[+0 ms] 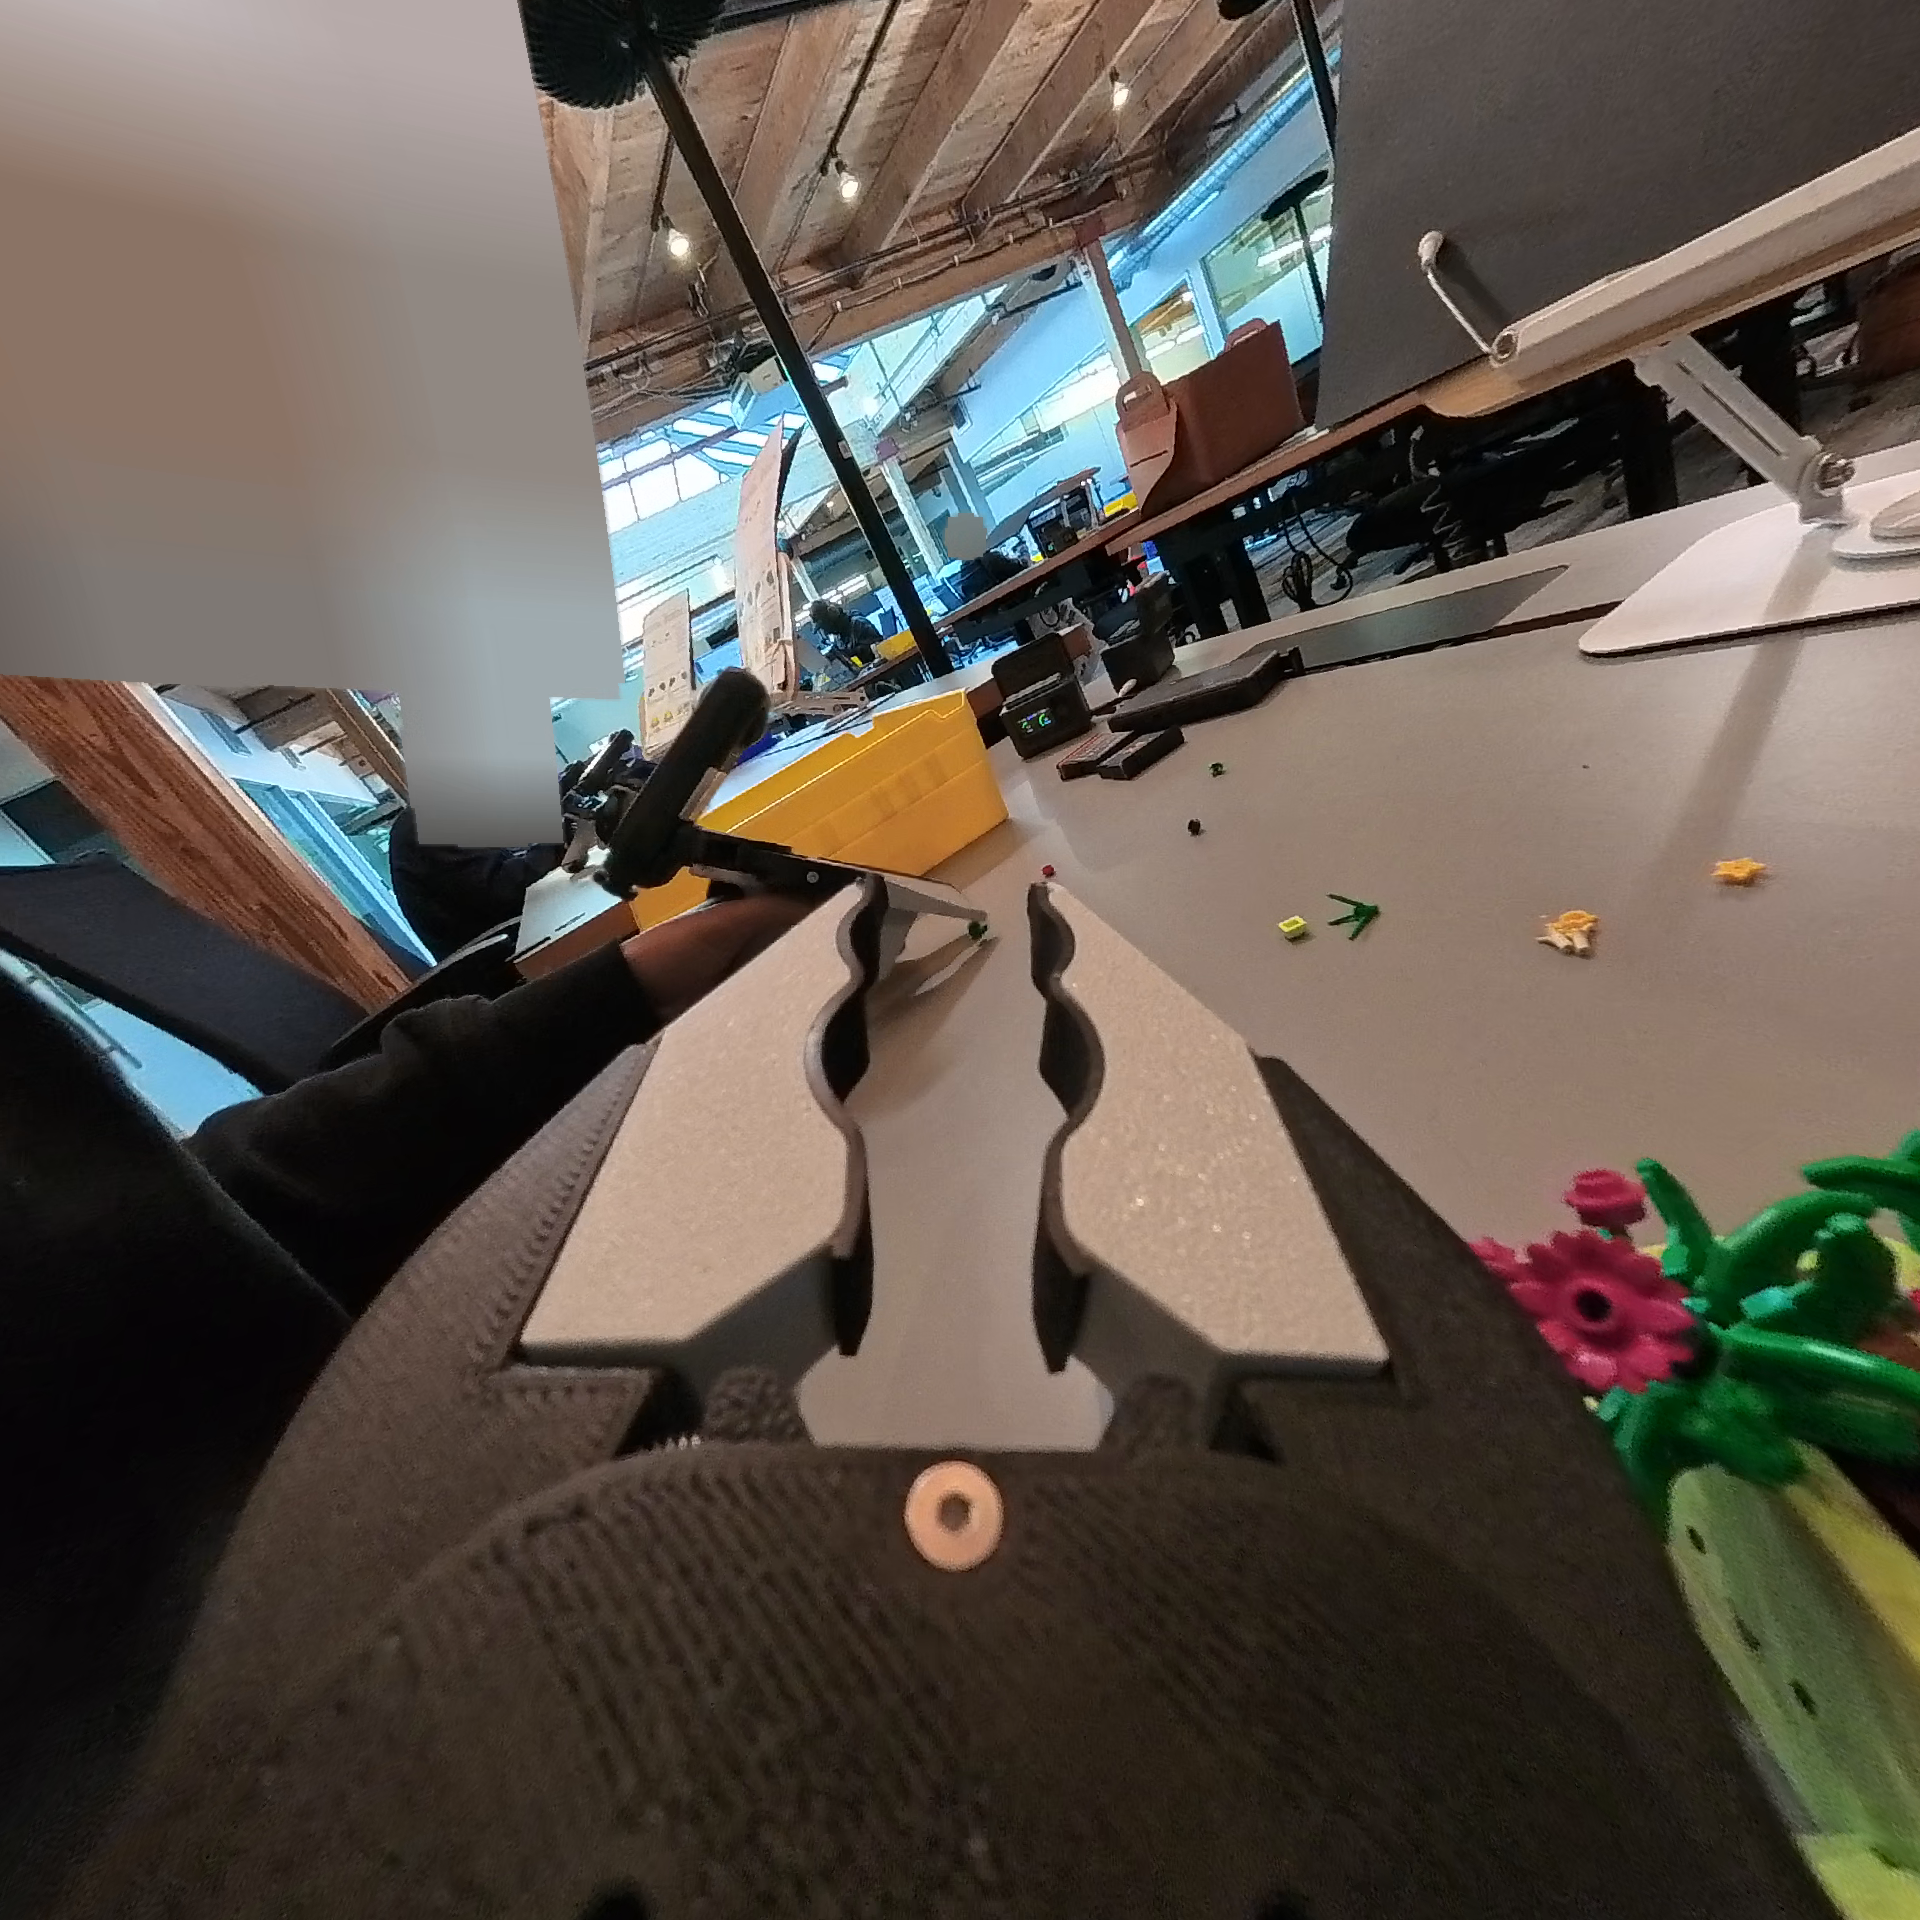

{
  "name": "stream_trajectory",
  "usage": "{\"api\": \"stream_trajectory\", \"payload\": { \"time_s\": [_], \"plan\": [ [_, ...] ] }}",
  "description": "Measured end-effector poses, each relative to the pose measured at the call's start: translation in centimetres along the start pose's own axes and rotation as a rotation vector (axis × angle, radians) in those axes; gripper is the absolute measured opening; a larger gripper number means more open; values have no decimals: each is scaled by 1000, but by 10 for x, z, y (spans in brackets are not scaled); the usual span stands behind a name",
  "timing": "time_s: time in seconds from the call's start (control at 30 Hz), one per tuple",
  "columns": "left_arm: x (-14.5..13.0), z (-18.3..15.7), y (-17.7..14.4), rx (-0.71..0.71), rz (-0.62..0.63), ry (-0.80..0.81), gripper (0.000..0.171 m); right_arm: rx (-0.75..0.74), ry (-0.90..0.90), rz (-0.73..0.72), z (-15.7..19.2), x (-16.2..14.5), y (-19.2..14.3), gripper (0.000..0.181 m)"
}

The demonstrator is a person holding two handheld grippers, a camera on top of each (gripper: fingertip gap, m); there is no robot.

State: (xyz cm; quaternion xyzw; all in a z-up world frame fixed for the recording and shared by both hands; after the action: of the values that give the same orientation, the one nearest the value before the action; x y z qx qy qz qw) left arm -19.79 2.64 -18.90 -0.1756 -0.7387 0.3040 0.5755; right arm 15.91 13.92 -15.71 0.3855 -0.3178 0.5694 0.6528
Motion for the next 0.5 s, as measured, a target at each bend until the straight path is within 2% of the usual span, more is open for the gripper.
{"api": "stream_trajectory", "payload": {
  "time_s": [0.07,0.17,0.5],
  "plan": [
    [0,-1,-2,21,-11,14,15,1,-2,1,0,0,0,27],
    [-4,1,-2,65,34,20,13,1,-2,0,0,0,0,27],
    [-2,3,-1,73,28,17,16,3,4,-1,0,0,0,27]
  ]
}}
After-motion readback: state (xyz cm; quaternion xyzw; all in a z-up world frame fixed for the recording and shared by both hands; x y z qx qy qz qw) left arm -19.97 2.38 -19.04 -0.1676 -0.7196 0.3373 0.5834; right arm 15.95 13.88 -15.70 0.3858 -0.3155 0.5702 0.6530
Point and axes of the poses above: each gripper's, where its closed fingertips meet, y out along the fingers, x out of its top, z = x × y across the jaws, the point moved 10 cm from there along -y, back along the fingers, and after that the axes turned 3 degrees about y, right-handed, at the moved point
